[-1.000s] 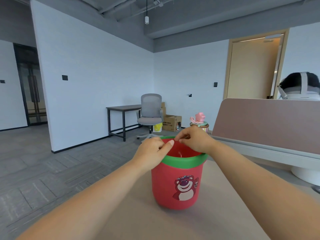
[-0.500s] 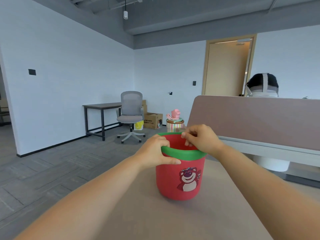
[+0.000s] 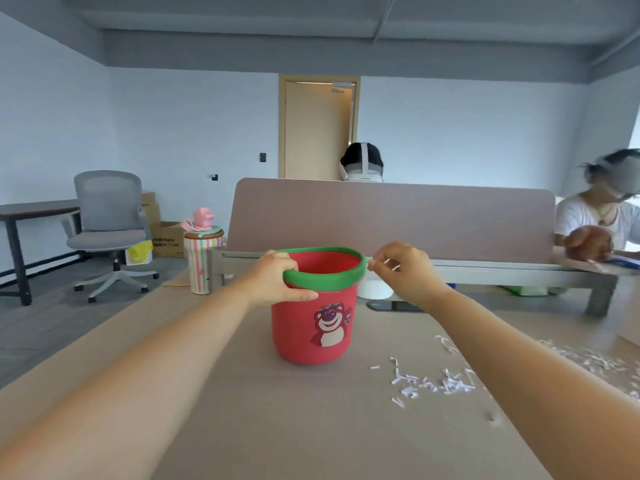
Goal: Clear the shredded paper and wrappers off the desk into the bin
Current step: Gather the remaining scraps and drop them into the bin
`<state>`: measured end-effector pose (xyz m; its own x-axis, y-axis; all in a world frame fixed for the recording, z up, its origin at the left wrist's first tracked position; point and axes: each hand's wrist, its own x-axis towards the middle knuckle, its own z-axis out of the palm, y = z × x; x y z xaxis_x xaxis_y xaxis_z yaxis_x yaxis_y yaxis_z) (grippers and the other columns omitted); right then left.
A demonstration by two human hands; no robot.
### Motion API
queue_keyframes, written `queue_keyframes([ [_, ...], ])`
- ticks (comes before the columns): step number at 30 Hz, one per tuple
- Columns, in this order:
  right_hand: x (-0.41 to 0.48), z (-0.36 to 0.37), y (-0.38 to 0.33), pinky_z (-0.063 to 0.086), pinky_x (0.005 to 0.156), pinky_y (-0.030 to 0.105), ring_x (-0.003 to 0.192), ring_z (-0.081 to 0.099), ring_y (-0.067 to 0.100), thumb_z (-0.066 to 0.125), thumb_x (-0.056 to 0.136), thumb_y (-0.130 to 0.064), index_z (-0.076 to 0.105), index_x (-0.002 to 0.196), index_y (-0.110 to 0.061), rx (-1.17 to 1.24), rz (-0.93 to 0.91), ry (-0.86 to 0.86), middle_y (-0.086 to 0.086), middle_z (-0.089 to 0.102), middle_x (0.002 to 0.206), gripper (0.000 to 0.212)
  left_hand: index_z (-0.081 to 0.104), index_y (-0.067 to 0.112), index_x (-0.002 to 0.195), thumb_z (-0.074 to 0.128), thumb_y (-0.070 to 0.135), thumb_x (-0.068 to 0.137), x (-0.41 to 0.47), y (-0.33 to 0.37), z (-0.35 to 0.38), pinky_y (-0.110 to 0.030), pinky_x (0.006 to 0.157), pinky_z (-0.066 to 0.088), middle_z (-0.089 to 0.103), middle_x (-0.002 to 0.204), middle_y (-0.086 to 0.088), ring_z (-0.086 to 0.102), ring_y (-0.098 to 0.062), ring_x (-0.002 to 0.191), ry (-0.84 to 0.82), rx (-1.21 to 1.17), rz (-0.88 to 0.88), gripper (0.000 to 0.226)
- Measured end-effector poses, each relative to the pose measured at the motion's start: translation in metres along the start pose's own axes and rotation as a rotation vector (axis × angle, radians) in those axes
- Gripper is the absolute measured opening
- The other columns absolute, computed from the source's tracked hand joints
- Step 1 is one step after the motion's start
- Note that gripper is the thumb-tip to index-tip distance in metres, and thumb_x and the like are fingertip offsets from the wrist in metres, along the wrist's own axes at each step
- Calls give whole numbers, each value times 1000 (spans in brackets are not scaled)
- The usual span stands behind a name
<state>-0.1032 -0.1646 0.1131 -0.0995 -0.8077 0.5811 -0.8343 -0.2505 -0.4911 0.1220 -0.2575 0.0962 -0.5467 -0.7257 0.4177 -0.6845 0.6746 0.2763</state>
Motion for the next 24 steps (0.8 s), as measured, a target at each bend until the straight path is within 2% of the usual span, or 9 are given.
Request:
queue_keyframes([
  [2, -20, -11, 19, 40, 72, 25, 77, 55, 17, 59, 86, -22, 68, 84, -7, -10, 68, -15, 2, 60, 95, 18, 53, 23, 71, 45, 80, 48, 0, 8, 0, -42, 100, 32, 57, 95, 1, 46, -22, 106, 9, 126, -14, 62],
  [4, -43, -16, 38, 38, 73, 24, 79, 55, 17, 58, 87, -22, 67, 85, -6, -41, 128, -45, -1, 58, 93, 18, 60, 19, 86, 35, 76, 52, -6, 19, 7, -54, 112, 15, 58, 106, -1, 45, -23, 116, 151, 212, 28, 71],
  [7, -77, -18, 62, 38, 74, 23, 80, 55, 17, 56, 87, -22, 67, 89, -7, -92, 196, -89, -3, 57, 91, 19, 60, 14, 91, 45, 54, 68, -21, 46, 36, -51, 112, 19, 60, 102, -5, 50, -26, 115, 404, 242, 266, 48],
  [10, -107, -19, 78, 39, 72, 22, 79, 54, 12, 55, 88, -24, 68, 91, -14, -91, 266, -125, -7, 57, 94, 17, 57, 16, 91, 49, 41, 71, -33, 79, 82, -40, 104, 24, 63, 99, -5, 48, -22, 109, 427, 268, 412, 33],
  [13, -136, -23, 95, 43, 70, 25, 83, 57, 14, 55, 87, -23, 66, 86, -19, -92, 323, -153, -5, 59, 95, 11, 55, 11, 110, 47, 43, 80, -42, 108, 128, -32, 102, 25, 57, 119, -10, 52, -31, 115, 204, 183, 368, 44],
  [15, -154, -30, 108, 43, 76, 26, 93, 58, 18, 56, 87, -25, 64, 90, -21, -139, 369, -190, 1, 60, 105, 9, 35, 10, 136, 44, 51, 88, -45, 114, 153, -33, 113, 17, 30, 149, -12, 28, -28, 139, -107, 143, 160, 64],
  [17, -169, -40, 122, 40, 91, 28, 112, 53, 22, 56, 88, -29, 61, 107, -20, -231, 424, -238, 4, 55, 123, 22, 16, 14, 146, 36, 65, 85, -43, 117, 170, -39, 118, 10, 9, 157, -11, 8, -28, 145, -374, 138, -52, 82],
  [22, -195, -74, 146, 14, 105, 31, 131, 39, 26, 48, 92, -33, 47, 129, -18, -347, 547, -202, 4, 42, 143, 40, 5, 12, 148, 23, 67, 87, -21, 149, 191, -43, 119, 6, 1, 159, -10, 0, -24, 147, -536, 131, -80, 84],
  [24, -203, -85, 153, 16, 109, 32, 136, 33, 26, 47, 93, -32, 43, 132, -16, -335, 603, -185, 6, 38, 145, 42, 5, 11, 148, 23, 64, 89, -16, 174, 200, -41, 119, 5, 0, 159, -9, 0, -22, 147, -558, 96, -3, 82],
])
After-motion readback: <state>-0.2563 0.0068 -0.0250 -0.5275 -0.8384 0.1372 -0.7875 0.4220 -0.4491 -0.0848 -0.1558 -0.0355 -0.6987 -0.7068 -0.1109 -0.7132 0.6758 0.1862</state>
